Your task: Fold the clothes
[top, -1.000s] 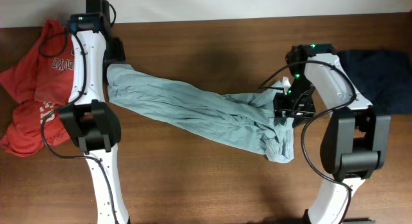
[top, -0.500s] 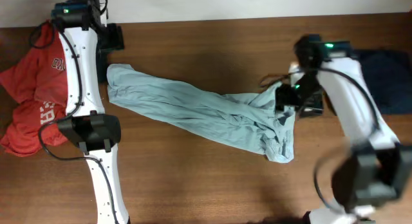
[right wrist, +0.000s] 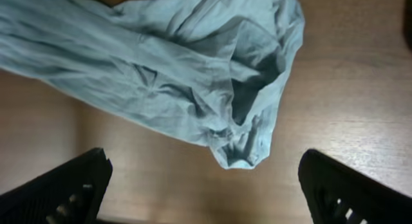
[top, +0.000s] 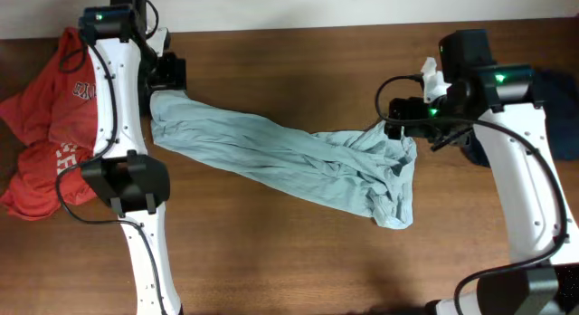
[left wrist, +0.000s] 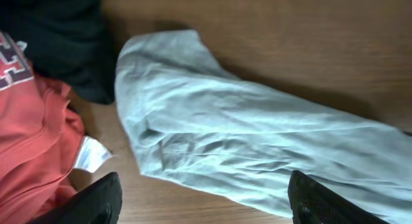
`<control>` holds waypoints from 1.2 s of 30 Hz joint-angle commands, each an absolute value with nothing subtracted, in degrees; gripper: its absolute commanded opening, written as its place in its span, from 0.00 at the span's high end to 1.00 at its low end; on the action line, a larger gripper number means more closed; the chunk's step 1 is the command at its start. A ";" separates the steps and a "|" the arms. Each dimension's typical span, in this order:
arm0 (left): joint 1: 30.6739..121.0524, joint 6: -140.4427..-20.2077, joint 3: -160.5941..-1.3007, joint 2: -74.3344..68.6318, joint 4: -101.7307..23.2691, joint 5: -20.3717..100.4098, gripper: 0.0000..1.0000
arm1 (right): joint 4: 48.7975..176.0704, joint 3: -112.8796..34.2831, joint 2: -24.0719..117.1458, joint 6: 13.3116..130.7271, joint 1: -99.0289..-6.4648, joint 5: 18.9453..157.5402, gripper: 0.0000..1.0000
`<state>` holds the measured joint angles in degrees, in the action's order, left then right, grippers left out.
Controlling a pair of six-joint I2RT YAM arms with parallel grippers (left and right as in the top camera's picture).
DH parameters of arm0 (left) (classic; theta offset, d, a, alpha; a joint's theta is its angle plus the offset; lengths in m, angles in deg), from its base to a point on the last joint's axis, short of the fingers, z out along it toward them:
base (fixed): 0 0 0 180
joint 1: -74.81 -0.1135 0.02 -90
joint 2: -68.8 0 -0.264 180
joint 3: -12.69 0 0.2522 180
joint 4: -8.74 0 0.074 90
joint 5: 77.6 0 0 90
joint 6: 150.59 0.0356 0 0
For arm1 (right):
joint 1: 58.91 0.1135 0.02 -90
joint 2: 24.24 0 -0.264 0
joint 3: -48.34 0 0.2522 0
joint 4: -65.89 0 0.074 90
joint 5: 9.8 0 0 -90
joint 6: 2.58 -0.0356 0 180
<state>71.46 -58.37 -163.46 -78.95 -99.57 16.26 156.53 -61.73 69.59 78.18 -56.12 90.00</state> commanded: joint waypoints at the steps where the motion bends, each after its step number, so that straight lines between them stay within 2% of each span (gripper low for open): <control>1: 71.26 -57.26 -160.09 -78.53 -99.65 12.15 0.18 | 156.36 -61.32 69.89 79.06 -55.91 92.08 0.04; 10: 71.28 -55.62 -150.41 -78.53 -95.20 13.68 0.19 | 156.25 -61.21 69.91 79.52 -55.93 92.21 0.06; 17: 70.96 -53.19 -143.50 -78.53 -90.15 11.87 0.28 | 156.66 -61.21 69.91 79.52 -55.91 92.21 0.10; 36: 69.03 -53.17 -131.59 -78.53 -75.22 11.08 0.30 | 153.91 -54.06 69.91 79.69 -55.93 92.23 0.13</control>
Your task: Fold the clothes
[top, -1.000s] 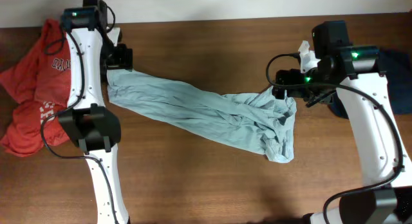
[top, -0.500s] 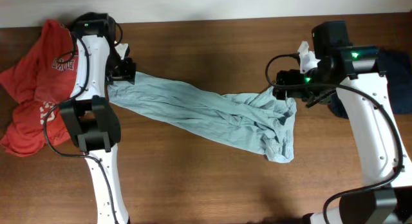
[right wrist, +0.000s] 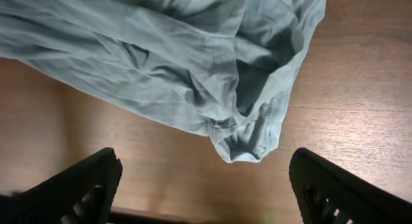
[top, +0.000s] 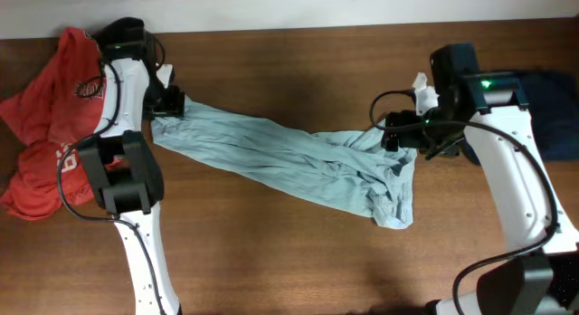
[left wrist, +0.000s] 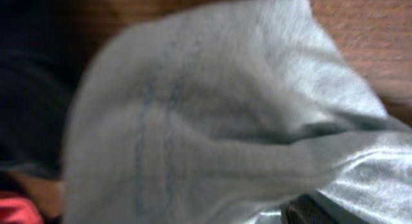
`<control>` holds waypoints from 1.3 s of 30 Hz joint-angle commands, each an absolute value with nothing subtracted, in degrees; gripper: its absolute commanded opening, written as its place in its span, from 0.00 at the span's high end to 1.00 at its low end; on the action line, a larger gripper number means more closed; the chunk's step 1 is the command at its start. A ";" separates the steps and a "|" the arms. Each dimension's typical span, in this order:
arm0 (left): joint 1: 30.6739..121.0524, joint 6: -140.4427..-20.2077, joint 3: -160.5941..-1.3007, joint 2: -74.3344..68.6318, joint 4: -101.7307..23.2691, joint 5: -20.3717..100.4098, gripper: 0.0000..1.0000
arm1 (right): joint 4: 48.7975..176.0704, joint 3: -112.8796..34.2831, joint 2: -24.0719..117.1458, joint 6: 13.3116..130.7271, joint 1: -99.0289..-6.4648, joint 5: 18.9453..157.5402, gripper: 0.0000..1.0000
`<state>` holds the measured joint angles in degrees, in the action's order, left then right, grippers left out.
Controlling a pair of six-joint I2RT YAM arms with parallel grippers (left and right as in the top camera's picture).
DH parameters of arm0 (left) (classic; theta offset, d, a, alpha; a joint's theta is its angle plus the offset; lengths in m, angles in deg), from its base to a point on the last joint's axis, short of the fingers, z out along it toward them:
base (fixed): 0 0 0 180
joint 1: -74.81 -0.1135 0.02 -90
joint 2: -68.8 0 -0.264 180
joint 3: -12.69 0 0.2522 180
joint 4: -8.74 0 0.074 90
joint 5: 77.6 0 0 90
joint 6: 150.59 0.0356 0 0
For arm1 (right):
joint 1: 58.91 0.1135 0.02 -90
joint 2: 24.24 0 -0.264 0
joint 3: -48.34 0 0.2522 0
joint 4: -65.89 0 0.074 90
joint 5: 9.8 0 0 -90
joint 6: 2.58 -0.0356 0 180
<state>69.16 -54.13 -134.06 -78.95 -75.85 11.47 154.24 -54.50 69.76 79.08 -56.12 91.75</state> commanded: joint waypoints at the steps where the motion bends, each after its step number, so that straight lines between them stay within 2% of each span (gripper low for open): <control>1: 69.03 -53.17 -130.67 -78.53 -74.96 11.10 0.31 | 153.86 -54.06 69.91 79.69 -55.93 92.23 0.13; 4: 69.03 -53.17 -128.25 -78.53 -74.15 11.08 0.38 | 153.71 -54.06 69.89 79.69 -55.93 92.23 0.13; 6: 69.03 -53.19 -127.37 -78.53 -73.89 11.08 0.59 | 153.69 -54.06 69.89 79.69 -55.93 92.23 0.13; 8: 69.03 -53.39 -127.26 -78.53 -73.78 11.08 0.89 | 153.71 -54.06 69.91 79.67 -55.93 92.23 0.14; 10: 69.03 -53.43 -127.33 -78.51 -73.80 11.08 1.00 | 153.71 -54.06 69.91 79.67 -55.93 92.23 0.14; 24: 69.05 -57.26 -127.48 -74.88 -75.52 14.29 0.99 | 153.80 -54.06 69.91 79.67 -55.93 92.25 0.15; 33: 70.65 -52.88 -127.50 -66.55 -75.33 23.71 1.00 | 153.73 -54.08 69.89 79.65 -55.93 92.25 0.15; 39: 74.28 -51.20 -127.50 -62.44 -76.42 23.06 1.00 | 153.73 -54.06 69.91 79.47 -55.93 92.25 0.15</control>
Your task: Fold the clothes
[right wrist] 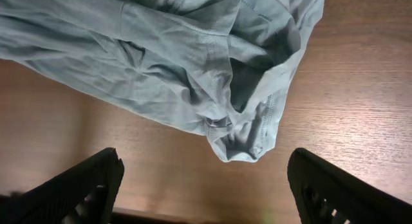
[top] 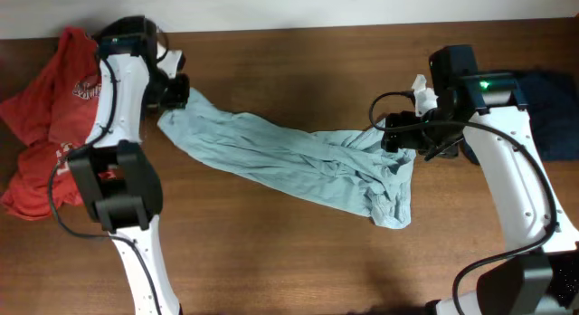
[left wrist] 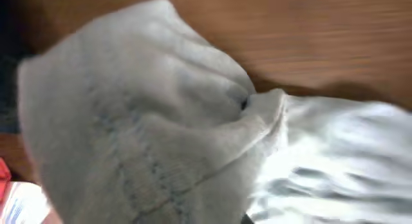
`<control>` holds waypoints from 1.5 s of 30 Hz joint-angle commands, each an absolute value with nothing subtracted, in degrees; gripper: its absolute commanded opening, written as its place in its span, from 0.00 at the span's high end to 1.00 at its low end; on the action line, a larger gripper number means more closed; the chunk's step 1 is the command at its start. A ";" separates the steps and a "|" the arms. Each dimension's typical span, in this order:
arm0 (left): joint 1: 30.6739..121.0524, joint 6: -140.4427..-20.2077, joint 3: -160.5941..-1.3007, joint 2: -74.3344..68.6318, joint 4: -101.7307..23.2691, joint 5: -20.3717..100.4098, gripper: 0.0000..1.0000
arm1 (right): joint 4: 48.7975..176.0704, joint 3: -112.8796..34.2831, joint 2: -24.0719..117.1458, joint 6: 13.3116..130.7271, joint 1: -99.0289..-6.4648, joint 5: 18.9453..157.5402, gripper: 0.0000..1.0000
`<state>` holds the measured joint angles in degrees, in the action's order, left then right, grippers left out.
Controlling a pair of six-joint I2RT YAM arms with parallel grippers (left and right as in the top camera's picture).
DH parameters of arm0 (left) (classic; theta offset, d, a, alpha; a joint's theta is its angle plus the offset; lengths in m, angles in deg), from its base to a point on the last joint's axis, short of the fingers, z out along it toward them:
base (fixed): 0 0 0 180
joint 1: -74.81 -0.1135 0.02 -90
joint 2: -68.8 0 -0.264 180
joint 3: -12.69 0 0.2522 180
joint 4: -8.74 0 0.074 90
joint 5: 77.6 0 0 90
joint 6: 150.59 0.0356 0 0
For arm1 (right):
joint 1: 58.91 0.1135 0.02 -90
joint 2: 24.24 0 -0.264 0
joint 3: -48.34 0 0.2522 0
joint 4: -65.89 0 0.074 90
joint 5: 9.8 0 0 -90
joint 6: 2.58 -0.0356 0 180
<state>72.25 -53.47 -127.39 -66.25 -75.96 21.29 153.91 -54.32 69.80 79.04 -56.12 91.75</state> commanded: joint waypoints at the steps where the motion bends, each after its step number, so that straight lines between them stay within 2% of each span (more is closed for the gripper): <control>1: 74.80 -51.18 -127.50 -61.88 -76.62 22.80 1.00 | 153.75 -54.06 69.91 79.47 -55.93 92.25 0.15; 9: 79.22 -50.57 -127.50 -60.50 -80.05 22.66 0.99 | 153.71 -54.06 69.91 79.47 -55.93 92.23 0.15; 25: 93.88 -52.14 -127.48 -61.37 -84.40 22.64 0.99 | 153.78 -54.06 69.91 79.45 -55.93 92.28 0.15; 45: 95.57 -53.93 -127.46 -68.30 -85.75 15.82 1.00 | 154.78 -54.06 69.91 79.47 -55.93 92.23 0.15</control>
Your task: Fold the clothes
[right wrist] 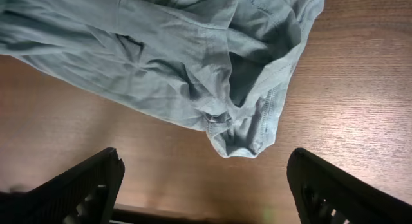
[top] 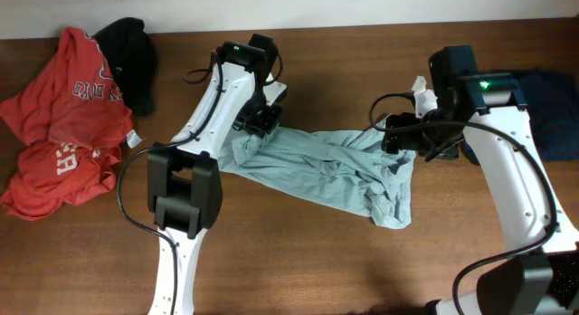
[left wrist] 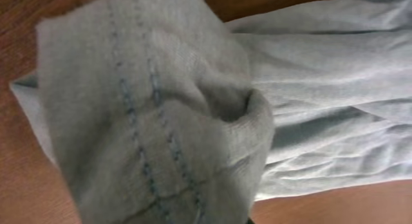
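Note:
A light blue garment lies crumpled across the middle of the table, running from centre-left to lower right. Its left end is bunched up and doubled over toward the middle, with my left gripper shut on it. In the left wrist view that stitched hem fills the frame and hides the fingers. My right gripper hangs open over the garment's right end. In the right wrist view the wrinkled cloth lies beyond the wide-apart fingers, which hold nothing.
Red shirts are heaped at the far left, with a black garment behind them. A dark blue garment lies at the right edge, behind the right arm. Bare wooden table shows at the front.
My left gripper has gone from the far left by the red shirts to the table's middle, taking the garment's left end with it. The garment is now shorter and doubled over. The right arm stayed put.
My left gripper was open above the stretched-out garment's left end. Then it was down on that end, then held it lifted beside the red shirts. Now the end is over the garment's middle. My right gripper stayed open over the right end throughout.

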`<control>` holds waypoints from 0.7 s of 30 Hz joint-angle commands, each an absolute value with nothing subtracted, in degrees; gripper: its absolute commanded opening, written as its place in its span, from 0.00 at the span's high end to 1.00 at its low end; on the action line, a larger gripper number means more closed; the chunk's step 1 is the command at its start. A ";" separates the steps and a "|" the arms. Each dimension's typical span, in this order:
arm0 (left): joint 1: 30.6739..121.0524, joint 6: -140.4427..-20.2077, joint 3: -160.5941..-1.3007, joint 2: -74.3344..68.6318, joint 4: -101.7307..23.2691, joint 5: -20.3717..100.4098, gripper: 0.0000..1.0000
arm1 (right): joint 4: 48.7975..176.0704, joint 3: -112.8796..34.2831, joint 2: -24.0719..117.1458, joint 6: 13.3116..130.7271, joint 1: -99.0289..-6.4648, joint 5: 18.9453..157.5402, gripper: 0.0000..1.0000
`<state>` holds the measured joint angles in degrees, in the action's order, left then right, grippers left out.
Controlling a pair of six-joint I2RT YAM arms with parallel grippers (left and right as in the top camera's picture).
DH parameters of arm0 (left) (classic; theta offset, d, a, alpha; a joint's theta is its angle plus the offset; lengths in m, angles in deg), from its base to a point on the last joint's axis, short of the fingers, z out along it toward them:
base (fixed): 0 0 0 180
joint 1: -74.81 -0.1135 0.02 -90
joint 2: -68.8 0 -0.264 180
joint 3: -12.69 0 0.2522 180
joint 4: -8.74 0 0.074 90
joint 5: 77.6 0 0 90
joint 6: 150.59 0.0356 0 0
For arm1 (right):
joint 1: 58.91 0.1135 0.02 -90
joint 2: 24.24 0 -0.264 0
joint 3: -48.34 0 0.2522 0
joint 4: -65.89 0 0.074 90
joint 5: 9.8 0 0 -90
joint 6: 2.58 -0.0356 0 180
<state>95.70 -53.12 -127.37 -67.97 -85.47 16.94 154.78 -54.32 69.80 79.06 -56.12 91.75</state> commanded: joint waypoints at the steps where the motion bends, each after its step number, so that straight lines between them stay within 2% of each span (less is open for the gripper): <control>1: 95.57 -53.91 -127.46 -68.30 -85.86 16.30 0.99 | 154.78 -54.06 69.91 79.49 -55.93 92.23 0.15; 5: 95.83 -53.87 -127.46 -68.56 -86.56 19.52 1.00 | 154.80 -54.08 69.91 79.45 -55.93 92.25 0.15; 15: 97.12 -53.85 -127.46 -69.22 -89.34 25.35 0.87 | 154.69 -54.08 69.91 79.47 -55.93 92.25 0.15; 17: 97.47 -53.85 -127.46 -69.22 -89.51 25.79 0.79 | 154.50 -54.08 69.89 79.47 -55.93 92.25 0.15; 21: 98.30 -53.82 -127.46 -69.22 -89.53 28.02 0.47 | 154.17 -54.08 69.91 79.45 -55.93 92.28 0.15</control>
<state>97.45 -53.63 -127.37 -68.52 -89.34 24.52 154.39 -54.32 69.80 79.08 -56.12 91.75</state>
